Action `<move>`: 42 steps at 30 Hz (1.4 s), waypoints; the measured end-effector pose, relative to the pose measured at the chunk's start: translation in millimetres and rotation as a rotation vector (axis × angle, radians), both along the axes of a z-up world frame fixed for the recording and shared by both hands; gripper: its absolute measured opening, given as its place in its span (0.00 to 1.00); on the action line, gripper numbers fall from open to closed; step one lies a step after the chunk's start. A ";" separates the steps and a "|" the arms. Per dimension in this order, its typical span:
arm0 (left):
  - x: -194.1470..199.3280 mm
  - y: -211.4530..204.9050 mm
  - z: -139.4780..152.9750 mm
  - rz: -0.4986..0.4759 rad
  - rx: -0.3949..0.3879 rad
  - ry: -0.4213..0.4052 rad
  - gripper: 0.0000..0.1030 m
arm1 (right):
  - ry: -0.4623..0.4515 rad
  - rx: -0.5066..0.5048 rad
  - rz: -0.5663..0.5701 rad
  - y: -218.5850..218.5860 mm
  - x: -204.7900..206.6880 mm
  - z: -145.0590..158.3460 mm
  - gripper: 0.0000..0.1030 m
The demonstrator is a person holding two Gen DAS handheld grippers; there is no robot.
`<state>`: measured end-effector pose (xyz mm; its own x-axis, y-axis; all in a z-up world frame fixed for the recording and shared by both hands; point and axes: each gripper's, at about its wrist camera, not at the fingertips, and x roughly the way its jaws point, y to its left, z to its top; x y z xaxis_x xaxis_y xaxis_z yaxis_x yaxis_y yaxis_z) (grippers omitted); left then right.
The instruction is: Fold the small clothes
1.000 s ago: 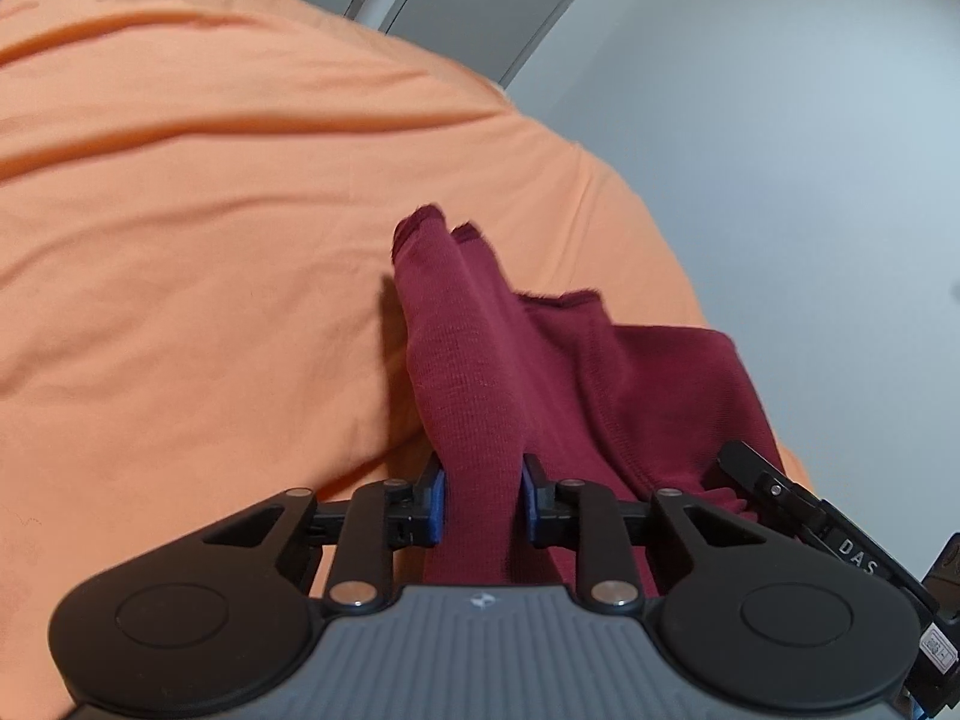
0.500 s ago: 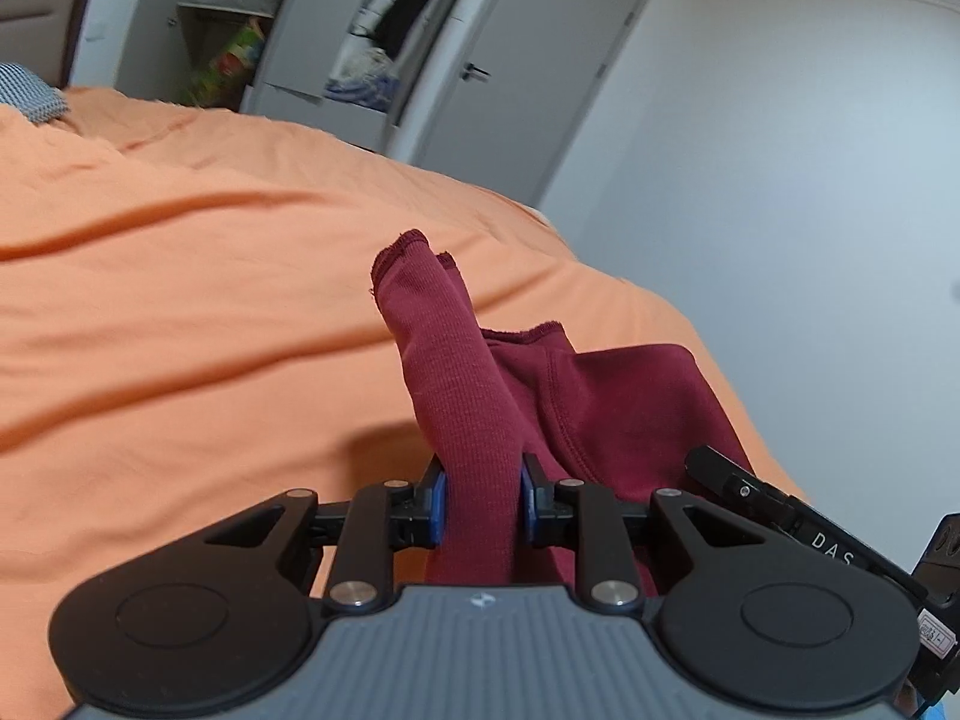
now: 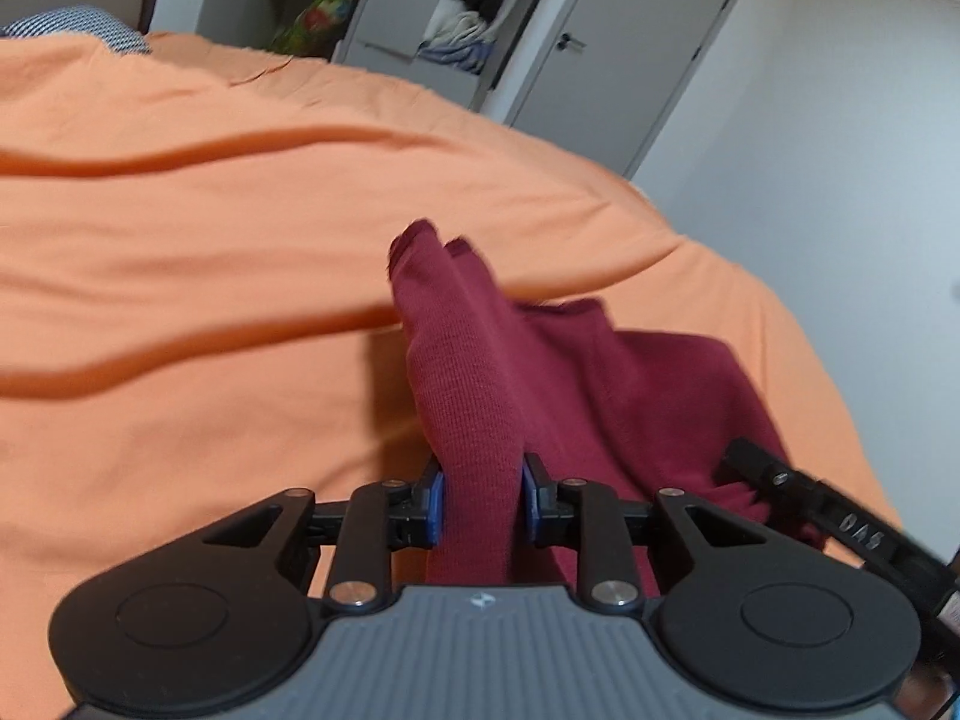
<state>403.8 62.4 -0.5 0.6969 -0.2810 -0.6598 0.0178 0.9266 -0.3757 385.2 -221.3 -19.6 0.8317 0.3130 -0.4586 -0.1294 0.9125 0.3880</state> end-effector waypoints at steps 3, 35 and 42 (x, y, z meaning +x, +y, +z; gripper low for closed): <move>-0.6 4.9 -8.4 0.022 -0.010 0.023 0.31 | 0.016 -0.014 0.006 -0.1 1.8 1.0 0.29; -184.5 -41.5 30.9 0.104 0.323 -0.285 0.99 | -0.234 -0.188 -0.032 -13.5 -186.9 25.0 0.99; -227.1 -42.7 14.5 0.076 0.317 -0.329 1.00 | -0.223 -0.203 -0.045 -24.1 -230.3 7.9 0.99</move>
